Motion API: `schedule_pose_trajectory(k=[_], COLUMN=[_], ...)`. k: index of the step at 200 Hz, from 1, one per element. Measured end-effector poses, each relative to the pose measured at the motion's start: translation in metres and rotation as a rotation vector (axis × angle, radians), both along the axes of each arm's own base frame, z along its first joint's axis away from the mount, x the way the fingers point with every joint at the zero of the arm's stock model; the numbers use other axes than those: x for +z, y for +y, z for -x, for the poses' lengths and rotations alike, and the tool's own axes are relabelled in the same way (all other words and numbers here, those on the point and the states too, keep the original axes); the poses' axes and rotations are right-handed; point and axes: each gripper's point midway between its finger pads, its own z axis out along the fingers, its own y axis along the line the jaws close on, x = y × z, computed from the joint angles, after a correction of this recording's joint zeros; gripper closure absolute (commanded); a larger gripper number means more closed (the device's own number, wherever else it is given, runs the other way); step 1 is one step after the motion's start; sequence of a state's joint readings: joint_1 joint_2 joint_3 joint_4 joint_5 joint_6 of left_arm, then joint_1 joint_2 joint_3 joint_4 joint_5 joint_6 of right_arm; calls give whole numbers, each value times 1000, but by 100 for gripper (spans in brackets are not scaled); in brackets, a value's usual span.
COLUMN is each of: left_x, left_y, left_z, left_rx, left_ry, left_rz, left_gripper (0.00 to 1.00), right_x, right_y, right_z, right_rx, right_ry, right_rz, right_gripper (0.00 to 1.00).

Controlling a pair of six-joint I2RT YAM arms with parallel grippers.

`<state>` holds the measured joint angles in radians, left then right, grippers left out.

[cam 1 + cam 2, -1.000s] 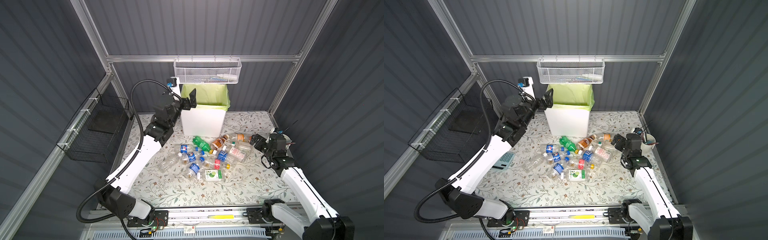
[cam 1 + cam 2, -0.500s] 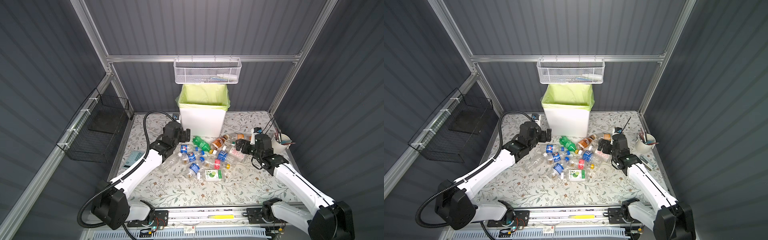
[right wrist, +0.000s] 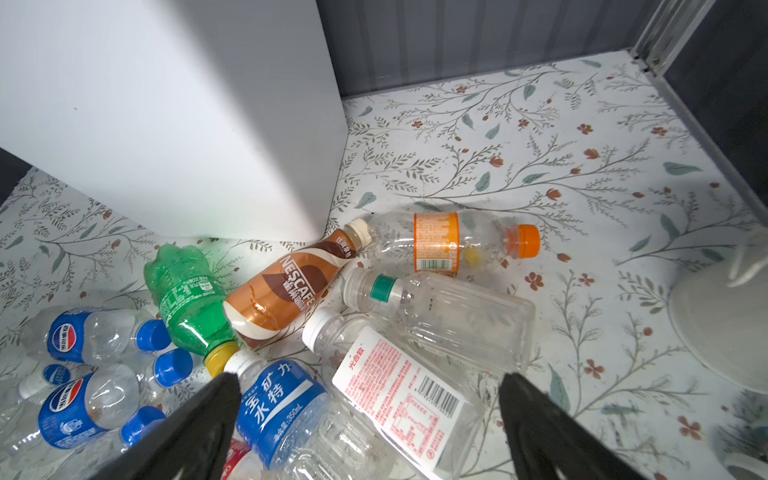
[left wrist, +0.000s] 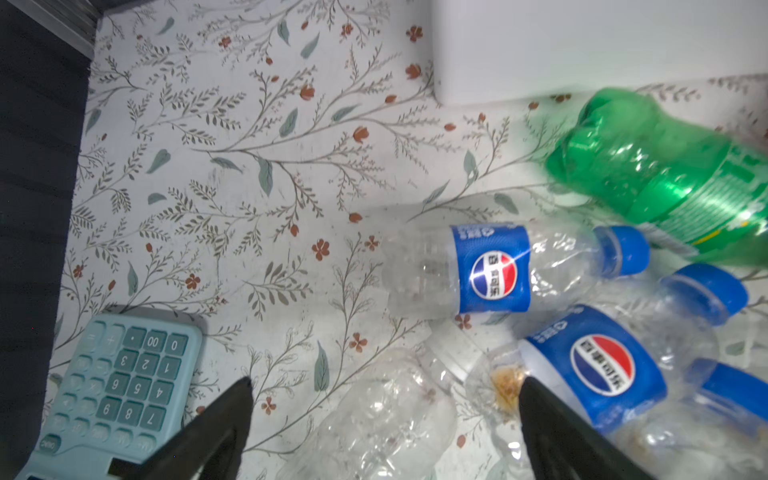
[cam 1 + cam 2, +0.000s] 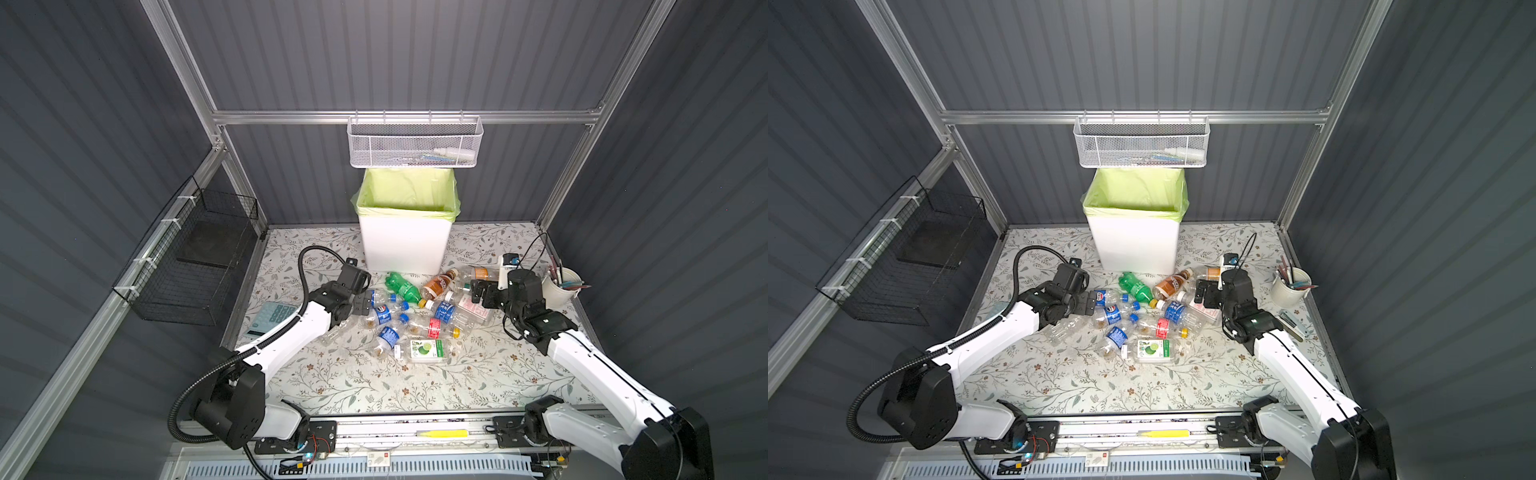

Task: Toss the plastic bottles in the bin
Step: 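Lower the left gripper onto the clear white-capped bottle near the calculator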

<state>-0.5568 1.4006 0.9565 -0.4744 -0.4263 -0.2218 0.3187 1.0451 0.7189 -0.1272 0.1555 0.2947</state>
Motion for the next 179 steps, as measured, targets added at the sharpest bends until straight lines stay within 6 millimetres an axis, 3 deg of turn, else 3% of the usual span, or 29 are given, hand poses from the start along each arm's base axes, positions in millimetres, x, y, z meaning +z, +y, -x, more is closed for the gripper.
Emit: schedule_pose_trajectory(k=[94,179], left_x=[-48,-69], left_y=[15,25], left_z=[28,26], left_rx=[-4,28], left_ry=[173,241], left_rz=[-91,-94], left_gripper=[6,12], right_x=[-7,-10], right_y=[-23,-32], right_z=[0,2], right_rx=[-75,-104], right_ry=[10,17], right_rz=[-5,-22], right_gripper=[1,1])
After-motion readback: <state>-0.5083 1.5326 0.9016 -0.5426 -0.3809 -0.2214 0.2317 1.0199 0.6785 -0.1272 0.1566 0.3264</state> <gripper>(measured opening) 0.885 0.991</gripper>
